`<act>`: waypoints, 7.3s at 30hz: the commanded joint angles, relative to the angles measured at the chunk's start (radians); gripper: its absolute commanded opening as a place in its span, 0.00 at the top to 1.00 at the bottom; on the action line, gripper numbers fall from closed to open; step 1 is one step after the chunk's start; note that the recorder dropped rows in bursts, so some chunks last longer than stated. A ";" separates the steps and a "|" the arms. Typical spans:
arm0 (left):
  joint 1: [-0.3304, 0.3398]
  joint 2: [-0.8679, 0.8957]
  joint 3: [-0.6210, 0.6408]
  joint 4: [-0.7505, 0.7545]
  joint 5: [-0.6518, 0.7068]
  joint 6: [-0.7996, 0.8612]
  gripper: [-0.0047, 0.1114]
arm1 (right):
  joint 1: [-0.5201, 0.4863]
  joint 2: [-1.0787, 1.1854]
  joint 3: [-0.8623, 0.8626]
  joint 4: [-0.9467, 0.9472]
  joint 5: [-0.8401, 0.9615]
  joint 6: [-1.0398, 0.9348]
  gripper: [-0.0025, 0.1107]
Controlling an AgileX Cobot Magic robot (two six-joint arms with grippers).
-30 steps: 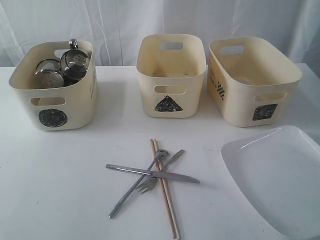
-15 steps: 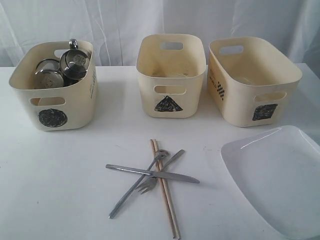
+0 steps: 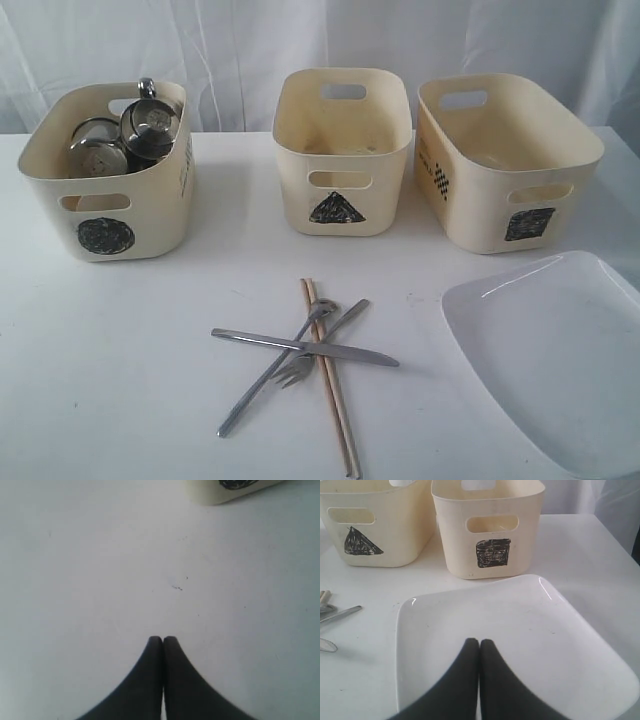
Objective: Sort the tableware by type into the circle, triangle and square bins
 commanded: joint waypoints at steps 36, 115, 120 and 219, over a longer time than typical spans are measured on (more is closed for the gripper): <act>0.028 -0.670 0.157 -0.276 0.335 -0.009 0.96 | -0.005 -0.007 0.002 -0.040 -0.019 -0.089 0.98; 0.028 -0.670 0.157 -0.276 0.335 -0.009 0.96 | 0.541 1.849 -1.391 0.216 0.749 -0.782 0.80; 0.028 -0.670 0.157 -0.276 0.335 -0.009 0.96 | 0.543 1.897 -1.391 0.121 0.686 -0.777 0.54; 0.028 -0.670 0.157 -0.276 0.335 -0.009 0.96 | 0.371 1.822 -1.666 0.288 0.729 -0.359 0.96</act>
